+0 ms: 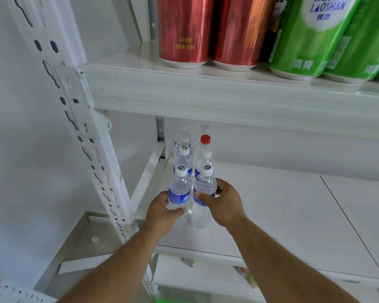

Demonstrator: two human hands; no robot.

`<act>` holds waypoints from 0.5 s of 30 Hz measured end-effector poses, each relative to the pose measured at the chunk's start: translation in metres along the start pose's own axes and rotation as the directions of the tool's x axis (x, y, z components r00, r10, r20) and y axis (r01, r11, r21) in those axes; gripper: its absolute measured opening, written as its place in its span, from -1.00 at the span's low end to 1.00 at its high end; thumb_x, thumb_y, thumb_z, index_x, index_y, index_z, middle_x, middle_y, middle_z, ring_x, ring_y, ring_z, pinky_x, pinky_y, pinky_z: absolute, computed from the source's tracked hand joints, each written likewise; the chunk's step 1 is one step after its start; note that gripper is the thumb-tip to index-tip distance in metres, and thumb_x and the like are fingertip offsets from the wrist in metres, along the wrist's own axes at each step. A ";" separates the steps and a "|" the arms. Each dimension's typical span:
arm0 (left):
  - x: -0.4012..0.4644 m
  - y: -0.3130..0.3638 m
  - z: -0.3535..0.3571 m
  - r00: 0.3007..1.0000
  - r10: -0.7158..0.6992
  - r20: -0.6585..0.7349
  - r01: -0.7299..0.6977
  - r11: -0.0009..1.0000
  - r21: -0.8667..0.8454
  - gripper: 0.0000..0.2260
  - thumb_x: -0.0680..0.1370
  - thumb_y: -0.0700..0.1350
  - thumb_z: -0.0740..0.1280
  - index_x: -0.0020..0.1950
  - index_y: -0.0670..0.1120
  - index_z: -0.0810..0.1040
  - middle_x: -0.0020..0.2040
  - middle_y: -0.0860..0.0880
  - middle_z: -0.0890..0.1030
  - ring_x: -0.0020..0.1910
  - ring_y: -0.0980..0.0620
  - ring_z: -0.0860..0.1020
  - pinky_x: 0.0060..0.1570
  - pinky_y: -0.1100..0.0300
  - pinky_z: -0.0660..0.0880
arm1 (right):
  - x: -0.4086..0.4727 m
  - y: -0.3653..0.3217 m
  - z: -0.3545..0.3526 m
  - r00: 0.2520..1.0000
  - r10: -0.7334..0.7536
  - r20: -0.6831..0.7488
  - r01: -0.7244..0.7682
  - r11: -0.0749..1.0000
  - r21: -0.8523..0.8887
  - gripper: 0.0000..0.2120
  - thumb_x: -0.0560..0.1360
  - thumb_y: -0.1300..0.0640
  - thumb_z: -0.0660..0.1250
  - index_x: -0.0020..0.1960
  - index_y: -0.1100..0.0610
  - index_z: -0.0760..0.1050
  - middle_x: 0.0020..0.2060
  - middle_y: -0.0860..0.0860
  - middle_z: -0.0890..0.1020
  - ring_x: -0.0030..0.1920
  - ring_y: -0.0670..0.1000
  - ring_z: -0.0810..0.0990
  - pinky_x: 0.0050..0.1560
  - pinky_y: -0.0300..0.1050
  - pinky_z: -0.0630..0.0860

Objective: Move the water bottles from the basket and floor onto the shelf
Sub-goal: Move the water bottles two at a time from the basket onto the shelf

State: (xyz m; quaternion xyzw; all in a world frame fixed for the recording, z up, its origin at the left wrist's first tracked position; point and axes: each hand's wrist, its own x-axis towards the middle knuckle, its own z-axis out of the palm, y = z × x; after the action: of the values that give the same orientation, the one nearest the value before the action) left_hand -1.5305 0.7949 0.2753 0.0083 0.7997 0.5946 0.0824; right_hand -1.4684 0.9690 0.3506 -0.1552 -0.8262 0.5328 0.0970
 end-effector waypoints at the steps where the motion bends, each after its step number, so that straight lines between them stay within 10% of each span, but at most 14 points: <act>1: 0.003 0.000 0.001 1.000 0.003 0.003 -0.003 1.000 0.001 -0.55 0.27 -0.10 0.60 0.06 0.16 0.52 0.06 0.11 0.62 0.10 0.08 0.54 0.03 0.19 0.46 | 0.002 0.002 0.000 1.000 0.001 0.000 -0.001 1.000 -0.005 -0.80 0.33 0.00 0.52 -0.08 -0.11 0.59 -0.22 -0.20 0.65 -0.21 -0.18 0.58 -0.22 -0.27 0.50; 15: 0.026 0.004 0.009 0.999 0.039 0.025 -0.040 0.999 0.021 -0.56 0.35 -0.18 0.56 0.15 0.09 0.52 0.07 0.17 0.58 0.11 0.14 0.51 -0.07 0.36 0.39 | 0.027 0.009 0.000 1.000 0.005 0.026 -0.004 1.000 -0.026 -0.70 0.35 -0.01 0.52 0.06 -0.10 0.58 -0.07 -0.15 0.68 -0.05 -0.14 0.63 -0.07 -0.20 0.55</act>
State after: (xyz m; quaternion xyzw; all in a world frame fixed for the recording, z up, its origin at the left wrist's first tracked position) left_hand -1.5548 0.8075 0.2734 0.0324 0.8048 0.5872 0.0804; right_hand -1.4918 0.9817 0.3426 -0.1514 -0.8338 0.5243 0.0832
